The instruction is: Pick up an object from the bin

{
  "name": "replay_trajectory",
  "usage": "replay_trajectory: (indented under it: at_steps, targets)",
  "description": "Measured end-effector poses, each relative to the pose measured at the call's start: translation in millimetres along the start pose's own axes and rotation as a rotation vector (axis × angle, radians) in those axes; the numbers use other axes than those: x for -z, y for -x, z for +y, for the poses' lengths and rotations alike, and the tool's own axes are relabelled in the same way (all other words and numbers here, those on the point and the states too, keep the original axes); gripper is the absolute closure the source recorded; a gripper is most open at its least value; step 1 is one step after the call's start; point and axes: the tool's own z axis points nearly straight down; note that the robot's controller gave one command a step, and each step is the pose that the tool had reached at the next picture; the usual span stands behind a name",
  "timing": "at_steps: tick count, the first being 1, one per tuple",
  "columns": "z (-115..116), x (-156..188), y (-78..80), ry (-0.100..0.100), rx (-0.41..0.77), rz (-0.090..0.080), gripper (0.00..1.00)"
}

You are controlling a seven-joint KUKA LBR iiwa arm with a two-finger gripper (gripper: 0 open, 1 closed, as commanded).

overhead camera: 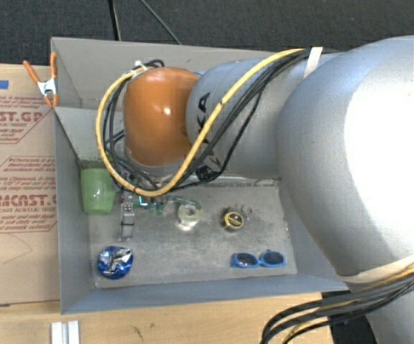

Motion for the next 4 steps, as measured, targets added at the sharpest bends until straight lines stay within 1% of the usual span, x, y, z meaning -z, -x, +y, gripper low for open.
replay_trajectory:
  at_steps: [1, 2, 3, 4]
  targets:
    - [-1, 5, 2.4, 0.002, -0.003, -0.007, 1.00]
    - [-1, 5, 2.5, 0.002, -0.003, -0.007, 0.00]
    - [-40, 28, 31.8, -0.002, 0.452, -0.011, 0.00]
    - [-11, -72, -26.6, -0.001, 0.669, 0.000, 0.00]
